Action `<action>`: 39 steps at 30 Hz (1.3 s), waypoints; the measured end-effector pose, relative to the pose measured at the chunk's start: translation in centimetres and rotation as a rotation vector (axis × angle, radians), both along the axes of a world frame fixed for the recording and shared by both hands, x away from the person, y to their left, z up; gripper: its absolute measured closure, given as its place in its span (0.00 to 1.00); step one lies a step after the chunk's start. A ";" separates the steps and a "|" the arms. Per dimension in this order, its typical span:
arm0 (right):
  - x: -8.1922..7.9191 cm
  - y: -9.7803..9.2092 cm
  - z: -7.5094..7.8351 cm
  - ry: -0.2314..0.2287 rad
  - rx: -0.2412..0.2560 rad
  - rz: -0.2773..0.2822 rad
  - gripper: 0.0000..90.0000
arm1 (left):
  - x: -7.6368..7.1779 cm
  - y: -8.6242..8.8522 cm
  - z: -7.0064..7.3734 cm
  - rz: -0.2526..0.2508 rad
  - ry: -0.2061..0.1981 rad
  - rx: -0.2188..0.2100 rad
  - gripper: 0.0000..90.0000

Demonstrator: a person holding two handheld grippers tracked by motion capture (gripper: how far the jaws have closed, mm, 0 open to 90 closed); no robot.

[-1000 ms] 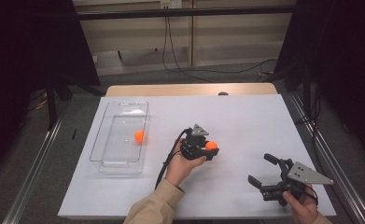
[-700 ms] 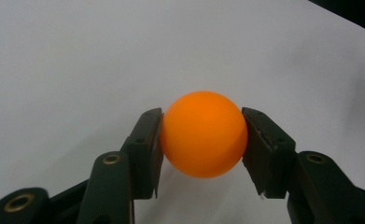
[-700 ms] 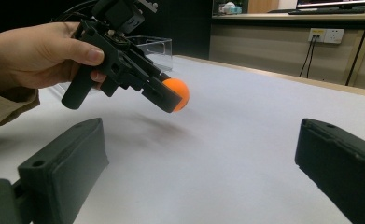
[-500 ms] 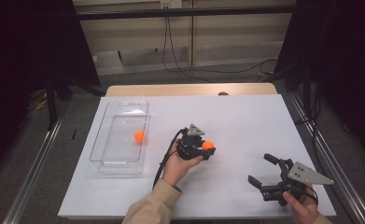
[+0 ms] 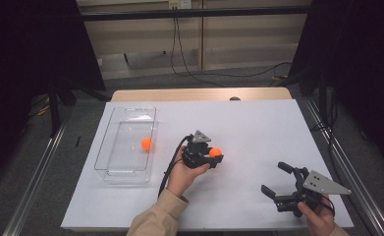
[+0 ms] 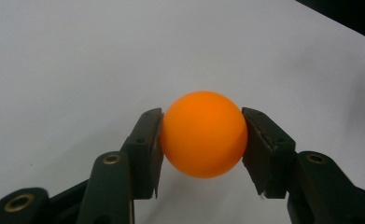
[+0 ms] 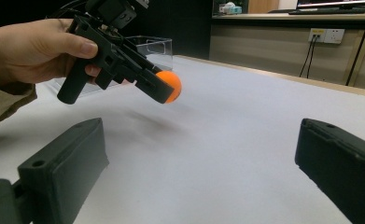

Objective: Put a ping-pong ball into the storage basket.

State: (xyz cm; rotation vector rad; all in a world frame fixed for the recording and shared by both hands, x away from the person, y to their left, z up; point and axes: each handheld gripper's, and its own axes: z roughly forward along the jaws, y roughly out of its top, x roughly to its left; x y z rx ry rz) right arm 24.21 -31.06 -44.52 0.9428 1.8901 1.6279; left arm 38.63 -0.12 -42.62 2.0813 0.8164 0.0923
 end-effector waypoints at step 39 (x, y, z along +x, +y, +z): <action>0.1 0.0 0.0 0.001 0.002 -0.001 0.02 | 0.2 1.8 1.1 0.027 -0.005 -0.011 0.56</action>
